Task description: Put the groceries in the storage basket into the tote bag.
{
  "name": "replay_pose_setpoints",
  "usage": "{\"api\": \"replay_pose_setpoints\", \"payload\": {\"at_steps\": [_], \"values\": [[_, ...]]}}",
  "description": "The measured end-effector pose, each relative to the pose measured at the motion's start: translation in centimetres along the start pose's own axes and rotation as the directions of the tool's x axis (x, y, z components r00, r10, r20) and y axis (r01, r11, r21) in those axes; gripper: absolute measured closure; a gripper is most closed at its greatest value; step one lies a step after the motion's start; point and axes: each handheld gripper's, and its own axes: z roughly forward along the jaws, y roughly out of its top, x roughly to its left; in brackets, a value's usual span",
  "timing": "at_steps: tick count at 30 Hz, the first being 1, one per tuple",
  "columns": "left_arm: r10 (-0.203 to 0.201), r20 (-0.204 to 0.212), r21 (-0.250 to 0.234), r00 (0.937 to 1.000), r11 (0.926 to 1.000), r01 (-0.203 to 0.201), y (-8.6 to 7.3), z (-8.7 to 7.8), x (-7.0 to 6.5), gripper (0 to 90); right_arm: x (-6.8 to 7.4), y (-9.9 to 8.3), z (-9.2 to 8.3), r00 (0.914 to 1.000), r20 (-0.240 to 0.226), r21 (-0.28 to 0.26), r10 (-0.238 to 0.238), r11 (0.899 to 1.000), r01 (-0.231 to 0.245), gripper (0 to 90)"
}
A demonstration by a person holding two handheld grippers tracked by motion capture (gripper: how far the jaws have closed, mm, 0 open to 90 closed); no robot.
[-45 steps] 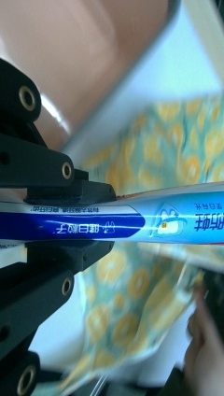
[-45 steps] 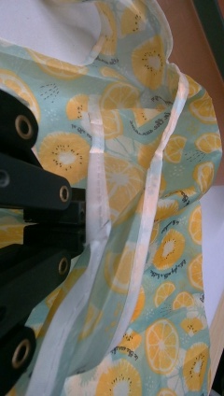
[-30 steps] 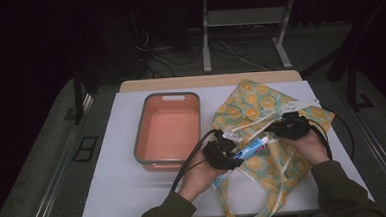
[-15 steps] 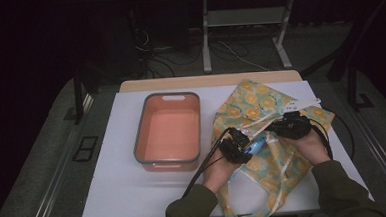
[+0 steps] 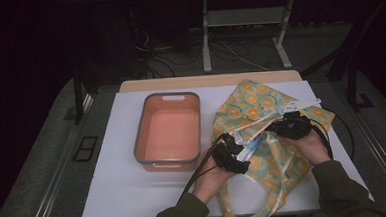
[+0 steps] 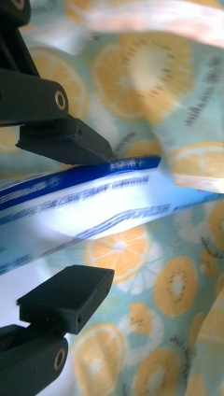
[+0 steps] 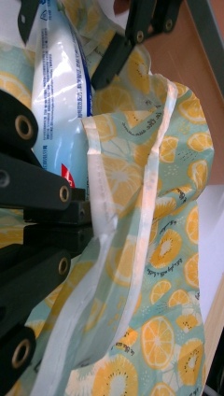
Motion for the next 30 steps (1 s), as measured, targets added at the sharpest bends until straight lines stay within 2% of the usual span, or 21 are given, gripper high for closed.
{"api": "replay_pose_setpoints", "payload": {"at_steps": [4,10,12,14,15,16,18,20,22,25,30], "values": [[0.015,0.003,0.008,0.9999,0.9999,-0.015,-0.9,-1.1,-1.0,35.3,0.0,0.0,0.0,1.0000,-0.002,-0.001,0.001,1.000,-0.001,88.8],[-0.003,0.017,0.035,0.9998,0.9994,0.003,-3.0,-2.2,-1.4,43.0,0.0,0.0,0.0,1.0000,-0.003,0.001,-0.002,1.000,0.002,88.8],[0.004,0.007,0.051,1.0000,0.9987,-0.004,-3.6,-2.1,-1.4,43.9,0.1,0.0,0.0,1.0000,-0.003,0.001,-0.001,1.000,0.001,88.8],[0.001,0.003,0.039,1.0000,0.9992,-0.001,-3.9,-2.2,-1.1,52.0,0.1,0.0,0.0,1.0000,-0.003,0.003,-0.001,1.000,0.001,88.8],[-0.011,0.017,0.032,0.9998,0.9994,0.010,-3.9,-2.3,-1.0,54.3,0.1,0.0,0.0,1.0000,-0.003,0.002,-0.002,1.000,0.002,88.8],[-0.003,0.019,0.019,0.9998,0.9998,0.003,-3.8,-2.5,-1.0,58.7,0.1,0.0,0.0,1.0000,-0.004,0.002,-0.004,1.000,0.004,88.8],[0.034,-0.009,0.002,0.9994,0.9994,-0.034,-3.4,-2.9,-1.3,68.8,0.1,0.0,0.0,1.0000,-0.004,0.002,-0.003,1.000,0.003,88.8],[0.054,-0.033,-0.014,0.9980,0.9984,-0.054,-3.1,-3.1,-1.4,75.4,0.1,-0.1,0.1,1.0000,-0.004,0.002,-0.002,1.000,0.002,88.8],[0.049,-0.055,-0.036,0.9973,0.9980,-0.051,-2.8,-3.3,-1.0,81.1,0.1,-0.1,0.1,1.0000,-0.004,0.003,-0.002,1.000,0.002,88.8],[0.026,-0.033,-0.052,0.9991,0.9983,-0.027,-2.1,-3.1,-0.5,85.0,0.1,0.0,0.1,1.0000,-0.004,0.003,-0.004,1.000,0.004,88.8],[0.028,-0.022,-0.067,0.9994,0.9973,-0.030,-0.6,-1.9,-0.6,85.8,0.1,0.0,0.0,1.0000,-0.002,0.000,-0.001,1.000,0.001,88.8]]}}
